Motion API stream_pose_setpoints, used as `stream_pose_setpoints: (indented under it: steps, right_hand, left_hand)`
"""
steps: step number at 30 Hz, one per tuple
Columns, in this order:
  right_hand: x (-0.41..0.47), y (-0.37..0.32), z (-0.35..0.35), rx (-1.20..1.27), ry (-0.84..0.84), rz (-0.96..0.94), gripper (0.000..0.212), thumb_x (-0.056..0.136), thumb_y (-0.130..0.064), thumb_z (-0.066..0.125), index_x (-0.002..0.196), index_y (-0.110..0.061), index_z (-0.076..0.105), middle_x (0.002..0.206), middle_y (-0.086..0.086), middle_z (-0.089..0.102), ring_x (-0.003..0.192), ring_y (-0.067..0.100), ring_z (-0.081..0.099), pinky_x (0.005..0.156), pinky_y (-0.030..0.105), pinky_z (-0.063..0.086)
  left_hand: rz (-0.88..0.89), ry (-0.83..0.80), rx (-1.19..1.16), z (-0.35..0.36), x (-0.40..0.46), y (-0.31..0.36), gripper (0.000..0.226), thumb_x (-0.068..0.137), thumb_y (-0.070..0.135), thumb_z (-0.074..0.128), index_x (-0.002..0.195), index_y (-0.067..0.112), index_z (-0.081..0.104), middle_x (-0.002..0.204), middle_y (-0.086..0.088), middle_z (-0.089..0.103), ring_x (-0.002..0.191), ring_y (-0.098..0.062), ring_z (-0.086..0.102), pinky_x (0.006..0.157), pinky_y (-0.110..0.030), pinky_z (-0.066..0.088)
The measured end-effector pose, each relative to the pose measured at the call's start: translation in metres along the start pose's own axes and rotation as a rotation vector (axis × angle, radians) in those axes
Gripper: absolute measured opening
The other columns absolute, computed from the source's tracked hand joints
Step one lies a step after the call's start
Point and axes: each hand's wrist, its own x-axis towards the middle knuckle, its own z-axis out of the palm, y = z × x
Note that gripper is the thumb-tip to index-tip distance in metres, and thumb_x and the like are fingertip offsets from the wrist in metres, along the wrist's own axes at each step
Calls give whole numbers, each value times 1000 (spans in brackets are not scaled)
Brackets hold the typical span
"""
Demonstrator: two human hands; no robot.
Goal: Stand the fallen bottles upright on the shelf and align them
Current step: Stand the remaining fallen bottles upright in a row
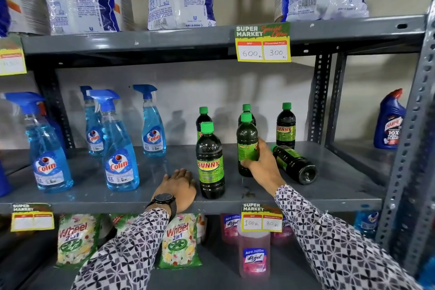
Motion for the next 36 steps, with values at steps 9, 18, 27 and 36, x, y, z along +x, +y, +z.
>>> stream_pose_setpoints:
  steps: [9, 18, 27, 36]
  right_hand:
    - [-2, -1, 1, -77, 25, -20, 103, 65, -41, 99, 150, -21, 44, 133, 6, 50, 125, 18, 47, 114, 39, 41]
    - [29, 41, 12, -31, 26, -10, 104, 45, -70, 98, 132, -33, 54, 118, -6, 69, 115, 19, 67, 101, 45, 59]
    - [-20, -1, -12, 125, -82, 75, 80, 65, -15, 101, 129, -22, 55, 120, -4, 74, 113, 17, 71, 107, 46, 55]
    - [-61, 5, -27, 169, -112, -1, 75, 64, -13, 101, 126, -20, 60, 115, -3, 80, 106, 9, 76, 101, 39, 60]
  left_hand:
    - [-15, -4, -2, 1, 0, 0, 57, 105, 37, 21, 157, 15, 28, 168, -6, 22, 156, -24, 17, 126, -48, 10]
    - [-11, -12, -15, 0, -2, 1, 57, 105, 37, 21, 158, 15, 26, 168, -6, 21, 156, -24, 16, 127, -47, 10]
    - [0, 4, 15, 3, 3, -4, 55, 104, 38, 21, 152, 16, 35, 165, -7, 30, 153, -25, 26, 123, -50, 19]
    - [-7, -15, 17, 4, 5, -6, 56, 103, 38, 21, 152, 16, 35, 166, -7, 28, 153, -24, 26, 124, -50, 18]
